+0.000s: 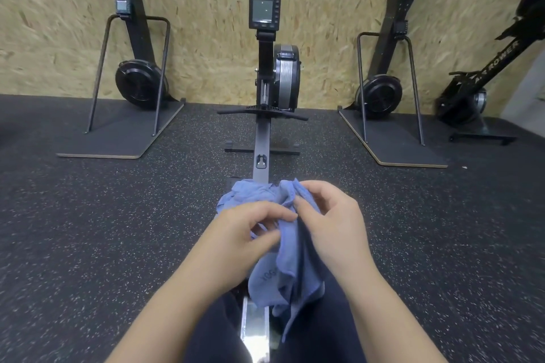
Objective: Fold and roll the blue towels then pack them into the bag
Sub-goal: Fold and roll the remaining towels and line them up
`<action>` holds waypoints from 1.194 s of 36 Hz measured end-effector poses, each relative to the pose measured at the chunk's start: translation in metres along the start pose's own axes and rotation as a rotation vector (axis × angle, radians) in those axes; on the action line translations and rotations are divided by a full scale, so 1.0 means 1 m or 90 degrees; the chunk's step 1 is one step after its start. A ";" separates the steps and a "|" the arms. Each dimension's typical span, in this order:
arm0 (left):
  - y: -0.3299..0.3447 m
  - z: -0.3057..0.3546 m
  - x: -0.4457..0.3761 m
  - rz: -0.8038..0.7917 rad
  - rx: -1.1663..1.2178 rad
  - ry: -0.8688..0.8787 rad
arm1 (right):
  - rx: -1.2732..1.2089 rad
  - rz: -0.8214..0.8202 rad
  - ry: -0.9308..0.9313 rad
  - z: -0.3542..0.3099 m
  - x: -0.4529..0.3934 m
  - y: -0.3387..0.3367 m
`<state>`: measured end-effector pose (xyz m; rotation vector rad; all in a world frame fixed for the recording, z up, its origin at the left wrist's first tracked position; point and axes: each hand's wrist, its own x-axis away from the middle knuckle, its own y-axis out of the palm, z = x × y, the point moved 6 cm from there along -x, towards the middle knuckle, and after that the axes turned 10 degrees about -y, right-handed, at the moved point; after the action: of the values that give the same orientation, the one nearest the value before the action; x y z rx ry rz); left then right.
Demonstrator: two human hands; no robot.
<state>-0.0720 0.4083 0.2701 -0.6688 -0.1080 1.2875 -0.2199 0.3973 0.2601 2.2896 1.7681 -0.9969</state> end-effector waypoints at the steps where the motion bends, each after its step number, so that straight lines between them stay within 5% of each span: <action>1: -0.002 0.001 -0.001 0.031 -0.019 0.025 | -0.005 -0.005 -0.006 -0.002 0.000 0.000; 6: -0.011 -0.006 -0.004 0.136 -0.088 0.088 | -0.001 -0.063 -0.011 -0.006 0.002 0.005; 14: -0.013 -0.010 -0.002 0.139 -0.033 0.052 | -0.044 -0.178 -0.038 -0.026 0.005 0.009; 25: -0.019 -0.009 0.000 0.172 -0.063 0.078 | 0.080 -0.108 0.011 -0.010 0.002 -0.006; 34: -0.019 -0.011 -0.002 0.187 -0.063 0.069 | -0.089 -0.111 0.052 -0.017 0.004 0.005; 40: -0.024 -0.005 0.002 0.247 -0.128 0.107 | -0.148 -0.001 0.120 -0.010 0.004 -0.002; 43: -0.023 0.001 0.003 0.191 -0.041 0.065 | -0.195 -0.001 0.137 -0.009 0.005 0.000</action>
<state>-0.0524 0.4086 0.2820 -0.8273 0.0363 1.5392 -0.2152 0.4053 0.2646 2.2646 1.8476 -0.4506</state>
